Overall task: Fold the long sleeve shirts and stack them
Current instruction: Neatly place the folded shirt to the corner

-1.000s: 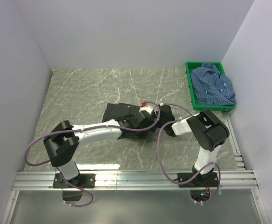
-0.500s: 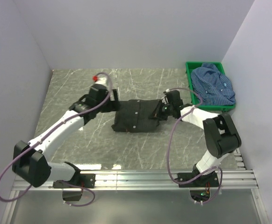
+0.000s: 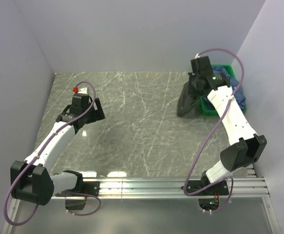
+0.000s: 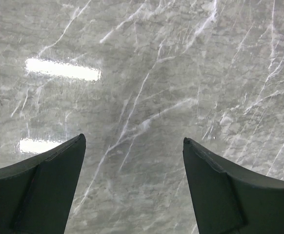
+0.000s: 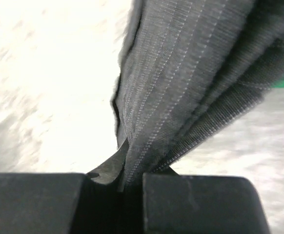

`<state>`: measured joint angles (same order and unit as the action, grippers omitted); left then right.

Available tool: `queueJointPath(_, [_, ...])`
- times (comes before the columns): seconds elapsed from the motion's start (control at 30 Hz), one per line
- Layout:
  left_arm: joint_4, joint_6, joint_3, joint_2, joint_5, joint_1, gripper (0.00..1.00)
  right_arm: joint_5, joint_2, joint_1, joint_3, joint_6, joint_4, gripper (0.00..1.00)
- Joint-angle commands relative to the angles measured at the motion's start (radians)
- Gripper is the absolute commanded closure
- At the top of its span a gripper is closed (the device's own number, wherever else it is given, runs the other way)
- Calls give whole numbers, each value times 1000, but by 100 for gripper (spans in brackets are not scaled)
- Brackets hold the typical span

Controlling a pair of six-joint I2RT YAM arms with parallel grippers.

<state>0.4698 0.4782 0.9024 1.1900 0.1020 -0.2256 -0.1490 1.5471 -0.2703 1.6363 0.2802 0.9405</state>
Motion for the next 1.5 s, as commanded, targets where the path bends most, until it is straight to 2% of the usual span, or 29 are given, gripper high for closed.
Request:
queueJointPath(0.0, [-11, -15, -3, -7, -7, 5, 14, -366, 78, 2, 181, -124, 278, 100])
queueJointPath(0.07, [-13, -13, -3, -3, -8, 6, 14, -462, 129, -33, 247, -180, 299, 100])
queueJointPath(0.2, [-5, -7, -2, -1, 5, 9, 14, -494, 315, -142, 249, -251, 293, 100])
queueJointPath(0.37, [-5, -4, 0, -4, 18, 11, 15, -550, 668, -350, 286, -218, 322, 100])
queueJointPath(0.47, [-5, -4, 3, -7, 25, 15, 15, -537, 824, -456, 336, -194, 360, 100])
queueJointPath(0.67, [-6, 8, -2, -32, 44, 28, 15, -497, 938, -578, 410, -142, 396, 100])
queueJointPath(0.9, [-14, 25, -8, -67, 59, 61, 16, -511, 949, -685, 419, -76, 396, 100])
queueJointPath(1.03, [-26, 37, -16, -96, 70, 77, 16, -434, 932, -751, 444, -79, 339, 94])
queueJointPath(1.13, [-37, 48, -23, -125, 71, 85, 16, -338, 924, -790, 511, -85, 293, 87])
queueJointPath(1.17, [-37, 56, -22, -132, 80, 85, 15, -295, 909, -805, 525, -98, 275, 77])
queueJointPath(1.2, [-37, 60, -20, -136, 85, 85, 15, -258, 895, -808, 534, -104, 223, 73])
queueJointPath(1.23, [-30, 65, -14, -144, 90, 85, 14, -172, 880, -814, 533, -105, 195, 66])
queueJointPath(1.27, [-14, 77, -5, -151, 94, 85, 14, -135, 837, -814, 527, -104, 166, 57])
queueJointPath(1.33, [28, 88, 29, -170, 91, 86, 13, -59, 780, -814, 496, -98, 88, 47])
queueJointPath(1.37, [42, 105, 38, -176, 90, 85, 12, -49, 713, -814, 476, -101, 33, 38])
queueJointPath(1.47, [107, 146, 72, -205, 77, 86, 11, -3, 573, -813, 371, -98, -37, 32])
